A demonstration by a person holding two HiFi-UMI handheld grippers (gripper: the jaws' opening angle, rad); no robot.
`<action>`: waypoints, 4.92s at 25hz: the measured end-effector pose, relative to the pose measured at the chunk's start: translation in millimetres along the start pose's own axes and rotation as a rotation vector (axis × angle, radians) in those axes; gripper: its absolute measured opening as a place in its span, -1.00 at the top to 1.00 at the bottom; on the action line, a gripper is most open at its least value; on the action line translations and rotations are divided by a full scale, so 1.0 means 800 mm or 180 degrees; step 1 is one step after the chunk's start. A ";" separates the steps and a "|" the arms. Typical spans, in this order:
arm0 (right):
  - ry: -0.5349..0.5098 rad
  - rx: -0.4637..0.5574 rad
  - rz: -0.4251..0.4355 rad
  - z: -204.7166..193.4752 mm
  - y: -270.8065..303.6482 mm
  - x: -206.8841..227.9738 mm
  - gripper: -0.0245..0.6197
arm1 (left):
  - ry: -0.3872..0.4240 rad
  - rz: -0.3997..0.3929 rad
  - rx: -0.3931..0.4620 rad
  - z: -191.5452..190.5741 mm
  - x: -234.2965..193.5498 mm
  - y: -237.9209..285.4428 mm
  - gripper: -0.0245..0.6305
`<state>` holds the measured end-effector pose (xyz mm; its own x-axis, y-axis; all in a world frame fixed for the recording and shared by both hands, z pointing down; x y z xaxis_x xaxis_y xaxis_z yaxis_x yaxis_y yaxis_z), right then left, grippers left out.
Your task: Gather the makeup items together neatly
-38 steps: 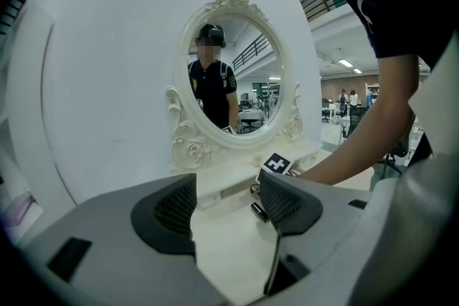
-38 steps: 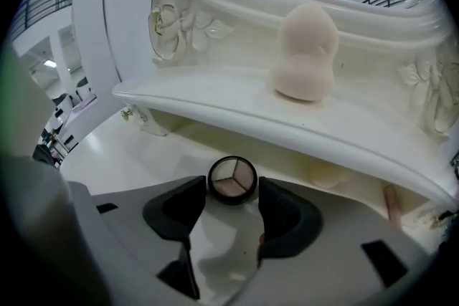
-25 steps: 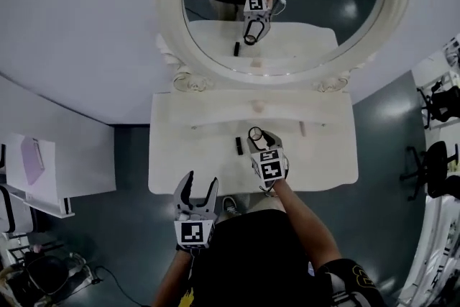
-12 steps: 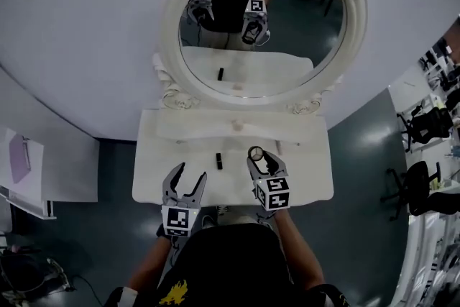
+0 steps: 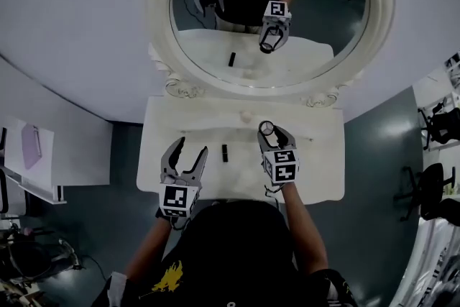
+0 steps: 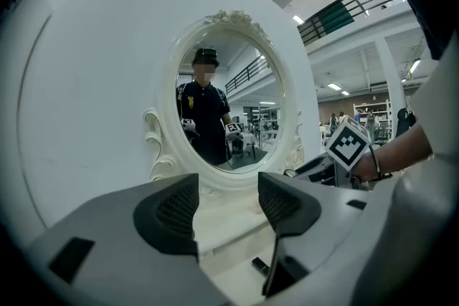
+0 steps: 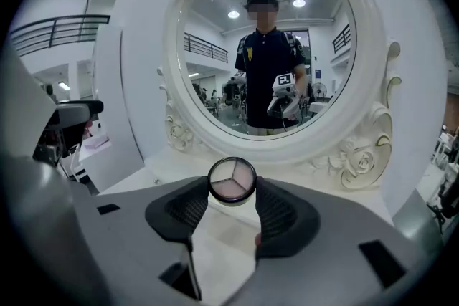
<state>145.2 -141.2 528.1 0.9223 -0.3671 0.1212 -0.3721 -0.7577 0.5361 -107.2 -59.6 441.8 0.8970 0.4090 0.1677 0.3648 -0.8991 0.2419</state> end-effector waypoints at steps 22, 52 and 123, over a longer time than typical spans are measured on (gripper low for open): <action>-0.0139 -0.0650 0.0196 -0.057 0.152 0.048 -0.07 | -0.0037 0.0252 -0.0319 -0.019 -0.008 0.049 0.11; 0.0570 -0.1200 -0.0937 -0.225 0.073 0.184 0.67 | 0.0283 -0.0016 -0.0243 0.007 0.025 0.048 0.16; 0.0684 -0.0486 -0.0461 -0.087 0.074 0.032 0.44 | 0.0039 -0.0097 -0.0191 -0.009 0.016 0.054 0.22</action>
<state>153.8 -157.8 620.7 0.9717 -0.1261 0.1996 -0.2299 -0.6980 0.6782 -81.6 -91.8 461.0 0.8824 0.4383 0.1711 0.3759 -0.8754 0.3038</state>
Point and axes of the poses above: the fingertips, and each gripper's own axes: y forward along the fingers, x to its right, z out of its top, the point moved 6 cm from there along -y, backward along the fingers, and after that the axes turned 5 degrees about y, right-handed, at the moved point
